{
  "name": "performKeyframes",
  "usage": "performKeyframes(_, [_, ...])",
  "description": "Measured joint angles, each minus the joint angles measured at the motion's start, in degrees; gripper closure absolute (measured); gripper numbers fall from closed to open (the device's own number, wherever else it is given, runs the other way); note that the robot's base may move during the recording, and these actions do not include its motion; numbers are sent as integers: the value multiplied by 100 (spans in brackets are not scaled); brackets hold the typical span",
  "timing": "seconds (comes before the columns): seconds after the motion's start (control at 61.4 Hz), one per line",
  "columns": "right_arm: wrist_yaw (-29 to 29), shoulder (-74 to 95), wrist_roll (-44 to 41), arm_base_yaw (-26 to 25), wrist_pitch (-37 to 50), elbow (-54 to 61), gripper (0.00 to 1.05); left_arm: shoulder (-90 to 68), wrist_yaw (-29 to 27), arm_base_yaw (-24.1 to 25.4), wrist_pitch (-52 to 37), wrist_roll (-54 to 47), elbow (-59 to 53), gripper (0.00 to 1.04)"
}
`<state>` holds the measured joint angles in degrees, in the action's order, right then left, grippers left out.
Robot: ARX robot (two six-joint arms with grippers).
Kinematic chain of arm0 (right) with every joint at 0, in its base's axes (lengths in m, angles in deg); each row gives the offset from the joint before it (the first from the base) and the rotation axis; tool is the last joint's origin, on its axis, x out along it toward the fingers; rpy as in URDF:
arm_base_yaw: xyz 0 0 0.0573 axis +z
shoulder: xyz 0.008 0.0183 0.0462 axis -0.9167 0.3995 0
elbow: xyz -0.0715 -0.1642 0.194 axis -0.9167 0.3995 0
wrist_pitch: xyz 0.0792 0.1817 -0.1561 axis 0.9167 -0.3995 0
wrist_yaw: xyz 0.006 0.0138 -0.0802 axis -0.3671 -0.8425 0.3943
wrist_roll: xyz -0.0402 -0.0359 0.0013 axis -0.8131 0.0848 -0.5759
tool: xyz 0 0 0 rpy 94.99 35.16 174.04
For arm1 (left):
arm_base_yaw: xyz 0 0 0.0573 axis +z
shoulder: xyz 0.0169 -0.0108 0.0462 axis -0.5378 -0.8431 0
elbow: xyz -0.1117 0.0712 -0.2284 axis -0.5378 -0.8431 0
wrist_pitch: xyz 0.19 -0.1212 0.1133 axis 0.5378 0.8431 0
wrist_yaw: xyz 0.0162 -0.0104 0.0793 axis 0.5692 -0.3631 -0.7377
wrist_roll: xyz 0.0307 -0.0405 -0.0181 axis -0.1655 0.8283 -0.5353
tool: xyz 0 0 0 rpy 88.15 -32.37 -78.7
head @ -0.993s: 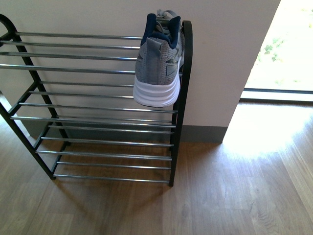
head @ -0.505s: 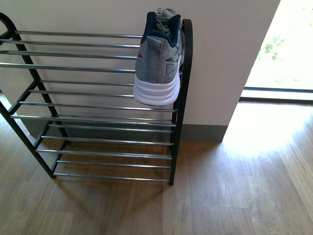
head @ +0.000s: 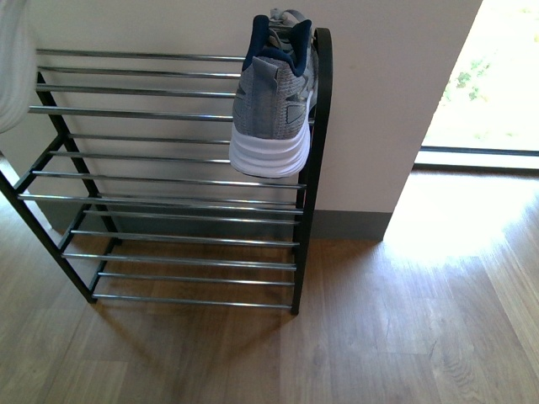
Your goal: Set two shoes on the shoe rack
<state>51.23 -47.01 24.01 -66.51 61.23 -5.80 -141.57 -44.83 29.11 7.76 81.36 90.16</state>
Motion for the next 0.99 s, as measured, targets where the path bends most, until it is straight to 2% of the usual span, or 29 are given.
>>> performKeyframes(0.26, [0,0,0,0,0,0,9,-1150,2,-695,1165,1285,1676,103])
performKeyframes(0.554, [0,0,0,0,0,0,9,-2267,-155,-1403,2361,769,3003,103])
performKeyframes(0.749, [0,0,-2,0,0,0,9,-2813,-186,-1493,2828,490,3611,103])
performKeyframes(0.993, [0,0,0,0,0,0,9,-3289,-232,-1480,3244,802,4229,103])
